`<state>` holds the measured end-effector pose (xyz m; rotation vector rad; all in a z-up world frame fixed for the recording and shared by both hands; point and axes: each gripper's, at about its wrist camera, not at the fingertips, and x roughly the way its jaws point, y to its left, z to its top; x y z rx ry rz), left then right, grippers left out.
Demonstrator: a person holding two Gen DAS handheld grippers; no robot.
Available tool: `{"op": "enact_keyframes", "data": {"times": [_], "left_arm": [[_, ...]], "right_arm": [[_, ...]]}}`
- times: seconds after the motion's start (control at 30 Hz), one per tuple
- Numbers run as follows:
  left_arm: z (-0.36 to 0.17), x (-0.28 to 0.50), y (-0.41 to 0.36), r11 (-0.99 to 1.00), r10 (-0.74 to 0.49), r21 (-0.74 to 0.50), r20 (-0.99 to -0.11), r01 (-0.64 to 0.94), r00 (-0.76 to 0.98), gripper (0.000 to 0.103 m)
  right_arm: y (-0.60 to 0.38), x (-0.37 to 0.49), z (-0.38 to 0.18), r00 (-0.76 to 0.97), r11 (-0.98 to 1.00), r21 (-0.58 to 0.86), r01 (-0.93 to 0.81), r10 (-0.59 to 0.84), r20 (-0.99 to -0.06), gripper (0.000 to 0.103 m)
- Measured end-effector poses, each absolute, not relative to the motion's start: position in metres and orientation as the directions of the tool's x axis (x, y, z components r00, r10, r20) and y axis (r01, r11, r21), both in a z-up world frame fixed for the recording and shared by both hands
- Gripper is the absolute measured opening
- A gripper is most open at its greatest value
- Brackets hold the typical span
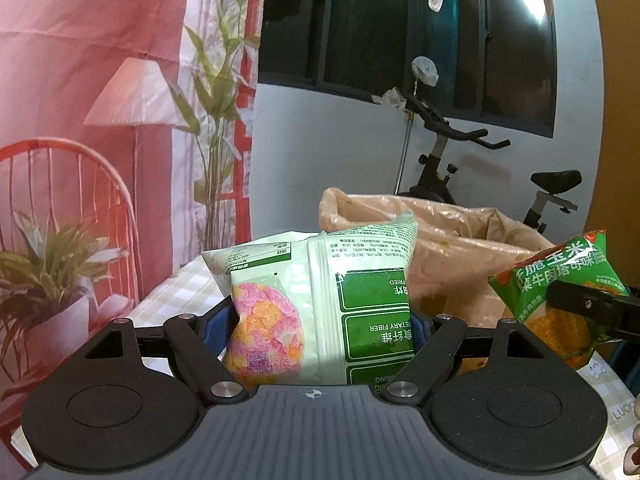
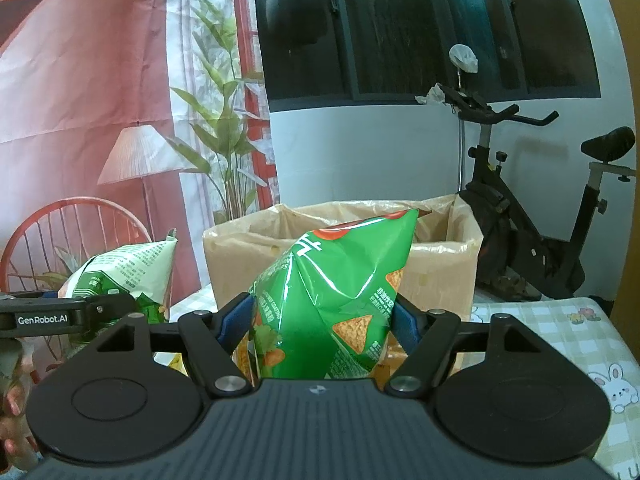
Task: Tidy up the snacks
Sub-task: 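Lift both held bags up and carry them over the tan box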
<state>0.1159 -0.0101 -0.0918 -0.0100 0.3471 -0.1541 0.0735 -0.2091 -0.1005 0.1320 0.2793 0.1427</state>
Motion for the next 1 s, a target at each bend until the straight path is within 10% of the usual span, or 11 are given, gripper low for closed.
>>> {"op": "enact_keyframes", "data": {"times": [1.0], "left_arm": [[-0.012, 0.222, -0.062, 0.963, -0.254, 0.014, -0.264, 0.267, 0.931, 0.083]], "right_arm": [[-0.247, 0.160, -0.023, 0.976, 0.990, 0.019, -0.141, 0.142, -0.167, 0.073]]}}
